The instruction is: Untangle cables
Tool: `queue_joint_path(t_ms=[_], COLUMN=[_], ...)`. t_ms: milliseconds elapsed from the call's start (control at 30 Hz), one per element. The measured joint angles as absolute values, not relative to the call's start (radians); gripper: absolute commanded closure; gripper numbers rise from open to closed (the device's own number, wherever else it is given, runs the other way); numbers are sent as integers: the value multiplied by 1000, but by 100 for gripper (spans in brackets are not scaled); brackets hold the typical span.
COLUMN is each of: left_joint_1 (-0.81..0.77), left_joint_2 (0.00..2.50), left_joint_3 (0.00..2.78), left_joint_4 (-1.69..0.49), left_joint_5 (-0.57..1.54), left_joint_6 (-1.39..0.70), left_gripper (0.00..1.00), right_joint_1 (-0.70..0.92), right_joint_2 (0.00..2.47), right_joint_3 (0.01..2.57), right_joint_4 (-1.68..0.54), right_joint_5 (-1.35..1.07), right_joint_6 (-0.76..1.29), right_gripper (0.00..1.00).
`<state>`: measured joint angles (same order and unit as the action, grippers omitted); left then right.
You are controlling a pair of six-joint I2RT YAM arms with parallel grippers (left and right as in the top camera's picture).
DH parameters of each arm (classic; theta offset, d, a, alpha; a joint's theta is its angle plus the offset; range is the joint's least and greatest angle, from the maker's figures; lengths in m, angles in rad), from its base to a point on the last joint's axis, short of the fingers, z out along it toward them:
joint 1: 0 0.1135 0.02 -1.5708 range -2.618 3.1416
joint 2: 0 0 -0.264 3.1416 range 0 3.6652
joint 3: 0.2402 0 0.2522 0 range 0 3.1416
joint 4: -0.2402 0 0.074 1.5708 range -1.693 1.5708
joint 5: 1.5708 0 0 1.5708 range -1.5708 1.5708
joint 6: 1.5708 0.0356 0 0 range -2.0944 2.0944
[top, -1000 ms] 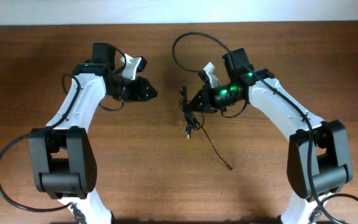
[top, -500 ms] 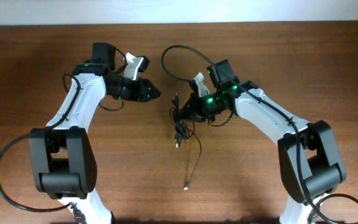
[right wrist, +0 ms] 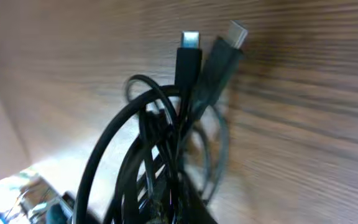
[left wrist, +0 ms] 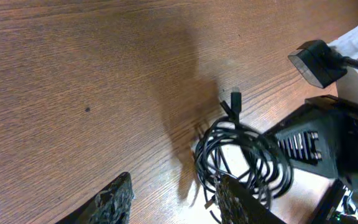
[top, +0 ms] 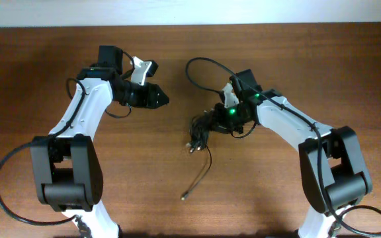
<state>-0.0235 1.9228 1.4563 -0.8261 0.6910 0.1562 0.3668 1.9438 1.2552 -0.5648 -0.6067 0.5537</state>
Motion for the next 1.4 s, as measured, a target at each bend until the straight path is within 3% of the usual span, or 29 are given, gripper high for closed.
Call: queue_joint_path(t_ms=[67, 133, 167, 267, 367, 700, 867, 1000, 1100, 1400], left_joint_1=[-23, -23, -23, -23, -23, -23, -23, -23, -23, -23], left_joint_2=[1923, 1923, 1923, 1923, 1923, 1923, 1923, 1923, 1923, 1923], left_joint_3=[1456, 1456, 1456, 1456, 1456, 1456, 1456, 1456, 1456, 1456], left_joint_4=[-826, -826, -826, -826, -826, -825, -825, -825, -825, -826], left_joint_5=[691, 691, 691, 691, 691, 691, 691, 691, 690, 687], left_joint_6=[156, 156, 156, 156, 156, 152, 153, 153, 153, 152], left_gripper=[54, 53, 53, 53, 53, 53, 53, 53, 53, 56], right_joint_1=[363, 363, 363, 346, 305, 303, 303, 309, 336, 563], right_joint_2=[1944, 1944, 1944, 1944, 1946, 1946, 1946, 1946, 1946, 1946], right_joint_3=[1255, 1254, 1253, 1265, 1366, 1428, 1429, 1411, 1353, 1304], right_joint_4=[-604, -641, -650, -696, -849, -822, -834, -920, -915, -624], right_joint_5=[-542, -484, -456, -424, -405, -366, -386, -382, -378, -532], right_joint_6=[554, 553, 546, 522, 474, 404, 387, 380, 381, 416], right_gripper=[82, 81, 69, 61, 45, 20, 21, 30, 30, 25])
